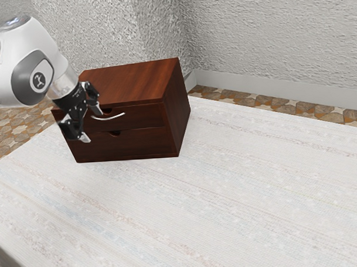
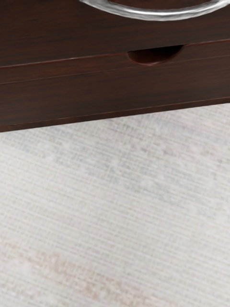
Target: Pull the drawer handle with one arm to open the drawer
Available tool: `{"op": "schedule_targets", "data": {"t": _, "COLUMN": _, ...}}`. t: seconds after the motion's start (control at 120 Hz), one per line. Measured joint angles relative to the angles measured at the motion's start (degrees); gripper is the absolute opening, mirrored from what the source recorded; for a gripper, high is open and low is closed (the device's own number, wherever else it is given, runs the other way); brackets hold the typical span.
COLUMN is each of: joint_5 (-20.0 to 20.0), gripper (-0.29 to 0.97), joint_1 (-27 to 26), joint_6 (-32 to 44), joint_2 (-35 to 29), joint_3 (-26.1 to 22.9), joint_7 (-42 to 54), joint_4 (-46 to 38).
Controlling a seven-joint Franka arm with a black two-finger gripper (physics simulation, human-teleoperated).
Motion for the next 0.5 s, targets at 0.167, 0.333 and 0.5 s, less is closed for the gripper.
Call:
{"op": "schedule_targets", "data": {"t": 0.167, "joint_5": -0.03, "gripper": 0.68, "joint_1": -0.12, "joint_6": 0.59, "joint_2": 2.77, "joint_3": 0.00, "joint_7": 0.13, "joint_4": 2.71}}
{"op": "schedule_targets", "data": {"t": 0.333, "joint_5": -0.06, "gripper": 0.68, "joint_1": 0.07, "joint_6": 0.86, "joint_2": 5.26, "joint_3": 0.00, "joint_7": 0.24, "joint_4": 5.15}}
{"op": "schedule_targets", "data": {"t": 0.5, "joint_5": -0.11, "gripper": 0.68, "joint_1": 0.76, "joint_6": 0.98, "joint_2": 6.85, "joint_3": 0.00, "joint_7": 0.42, "joint_4": 6.63}}
